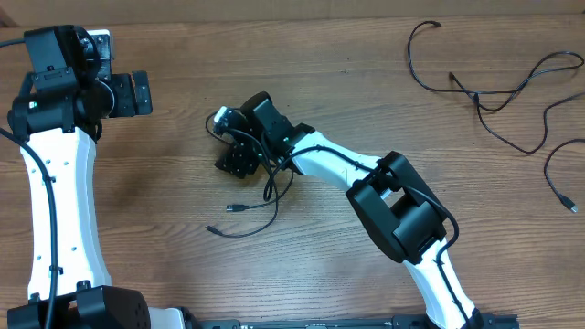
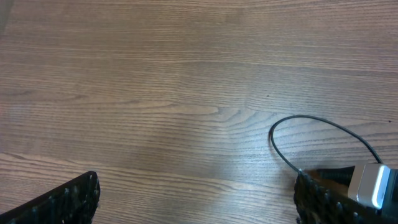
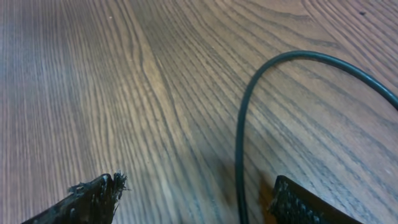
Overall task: Untangle cables
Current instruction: 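Lower the right gripper onto the center-left cable and grasp it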
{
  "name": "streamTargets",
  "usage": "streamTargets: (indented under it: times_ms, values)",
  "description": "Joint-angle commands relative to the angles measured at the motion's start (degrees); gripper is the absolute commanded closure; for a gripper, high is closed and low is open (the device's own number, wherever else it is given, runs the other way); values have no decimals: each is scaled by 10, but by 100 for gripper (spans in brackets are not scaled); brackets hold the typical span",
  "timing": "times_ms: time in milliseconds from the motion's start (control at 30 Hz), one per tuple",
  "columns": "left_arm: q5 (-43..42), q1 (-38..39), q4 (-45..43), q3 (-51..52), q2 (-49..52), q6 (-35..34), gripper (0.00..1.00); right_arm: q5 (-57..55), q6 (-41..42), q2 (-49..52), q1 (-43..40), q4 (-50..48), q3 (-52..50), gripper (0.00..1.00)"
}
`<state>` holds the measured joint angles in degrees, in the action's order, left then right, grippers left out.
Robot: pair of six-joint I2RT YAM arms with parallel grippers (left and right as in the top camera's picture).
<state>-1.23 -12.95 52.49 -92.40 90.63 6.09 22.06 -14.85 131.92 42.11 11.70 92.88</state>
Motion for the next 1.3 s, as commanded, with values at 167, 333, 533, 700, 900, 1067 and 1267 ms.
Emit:
streamTargets:
  times_ms: [167,333,533,700,900,1067,1267]
  values:
    - [2,1,-1,-4,-3,-7,0,-2,0,9,6,-1,3,21]
    - [2,1,-1,-4,-3,-7,0,-2,0,9,6,-1,3,21]
    - [2,1,-1,-4,-3,-8,1,-2,0,9,6,6,3,21]
    - [2,1,-1,-4,-3,-8,1,-2,0,9,6,8,3,21]
    - [2,1,-1,-4,-3,-7,0,-2,0,9,6,8,3,21]
    - [2,1,-1,-4,-3,-7,0,-2,0,9,6,7,3,21]
    - [2,1,-1,-4,-3,-8,1,-3,-5,9,6,-5,1,21]
